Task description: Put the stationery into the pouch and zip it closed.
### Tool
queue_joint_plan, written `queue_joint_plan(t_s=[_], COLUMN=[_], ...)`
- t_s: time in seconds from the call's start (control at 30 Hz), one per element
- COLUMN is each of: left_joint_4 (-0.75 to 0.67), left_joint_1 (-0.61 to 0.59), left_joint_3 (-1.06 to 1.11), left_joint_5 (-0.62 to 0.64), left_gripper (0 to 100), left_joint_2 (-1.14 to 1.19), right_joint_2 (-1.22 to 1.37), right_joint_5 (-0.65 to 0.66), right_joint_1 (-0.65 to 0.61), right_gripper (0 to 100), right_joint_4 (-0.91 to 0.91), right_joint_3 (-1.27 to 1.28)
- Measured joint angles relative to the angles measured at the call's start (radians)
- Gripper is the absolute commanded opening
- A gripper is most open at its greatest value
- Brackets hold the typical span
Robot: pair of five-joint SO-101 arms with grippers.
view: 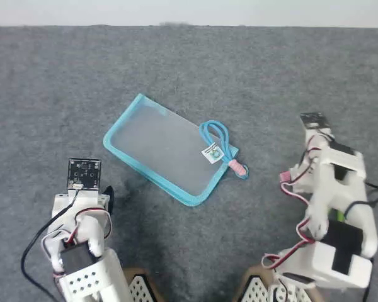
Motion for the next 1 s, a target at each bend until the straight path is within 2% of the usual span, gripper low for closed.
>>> queue_joint_plan(t_s=[0.2, 0.57, 0.8, 1.0], left_joint_4=[0.012, 0.012, 0.012, 0.012], left_joint_1=[0.0, 0.0, 0.0, 0.0], left_joint_3=[0.0, 0.0, 0.0, 0.0], left_joint_5=[0.0, 0.0, 0.0, 0.0], left_gripper=[25, 25, 25, 25], left_joint_2=[0.0, 0.0, 0.0, 0.0], right_joint_2=[0.002, -0.078, -0.331, -0.362], right_joint_5=[0.006, 0.034, 0.048, 0.051], right_joint_1=[0.107, 0.115, 0.152, 0.183], right_gripper=[13.4, 13.4, 13.7, 13.7], right_joint_4=[0.0, 0.175, 0.222, 0.204], right_joint_3=[-0.072, -0.157, 0.021, 0.132])
